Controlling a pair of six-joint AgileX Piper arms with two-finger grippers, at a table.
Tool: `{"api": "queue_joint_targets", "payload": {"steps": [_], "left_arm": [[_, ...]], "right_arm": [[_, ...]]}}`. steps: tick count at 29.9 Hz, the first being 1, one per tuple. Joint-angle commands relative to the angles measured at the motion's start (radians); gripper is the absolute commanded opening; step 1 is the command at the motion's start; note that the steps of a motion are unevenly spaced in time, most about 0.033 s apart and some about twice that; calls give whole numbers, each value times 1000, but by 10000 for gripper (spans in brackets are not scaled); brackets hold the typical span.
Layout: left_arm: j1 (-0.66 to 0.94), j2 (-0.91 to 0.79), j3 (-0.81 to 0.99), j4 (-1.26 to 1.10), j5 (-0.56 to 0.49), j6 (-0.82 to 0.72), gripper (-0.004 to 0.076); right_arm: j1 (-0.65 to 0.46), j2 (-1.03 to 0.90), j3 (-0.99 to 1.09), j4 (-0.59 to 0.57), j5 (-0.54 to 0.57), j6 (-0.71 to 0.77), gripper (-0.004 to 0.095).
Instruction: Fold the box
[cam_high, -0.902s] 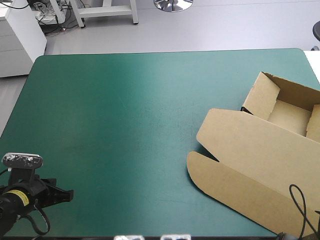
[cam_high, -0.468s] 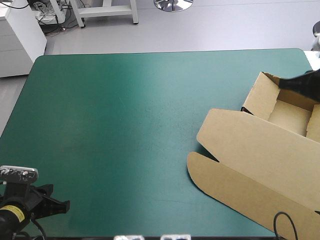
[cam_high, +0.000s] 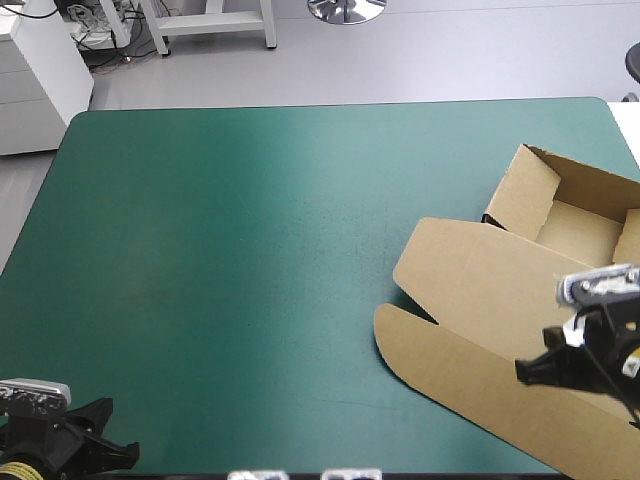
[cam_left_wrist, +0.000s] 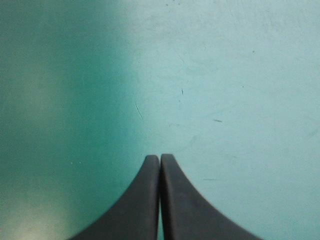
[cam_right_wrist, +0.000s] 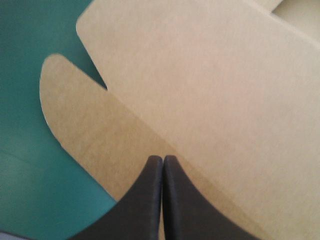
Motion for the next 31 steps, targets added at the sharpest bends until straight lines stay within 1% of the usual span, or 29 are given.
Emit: {"api": "queue_joint_targets", "payload": {"steps": [1, 4, 8, 15, 31], "left_arm": [[-3, 11, -8, -7, -85, 26, -10], [-3, 11, 3, -5, -103, 28, -10], [-3, 11, 5, -5, -102, 28, -10], [-3, 11, 5, -5, -102, 24, -10], [-3, 11, 5, -5, -102, 24, -10]], "right_arm": [[6, -120, 153, 1, -44, -12, -13], [6, -215, 263, 16, -76, -26, -13], [6, -326, 365, 43, -88, -73, -13], [6, -460, 429, 43, -111, -95, -13], [6, -480, 440, 43, -107, -94, -13]]}}
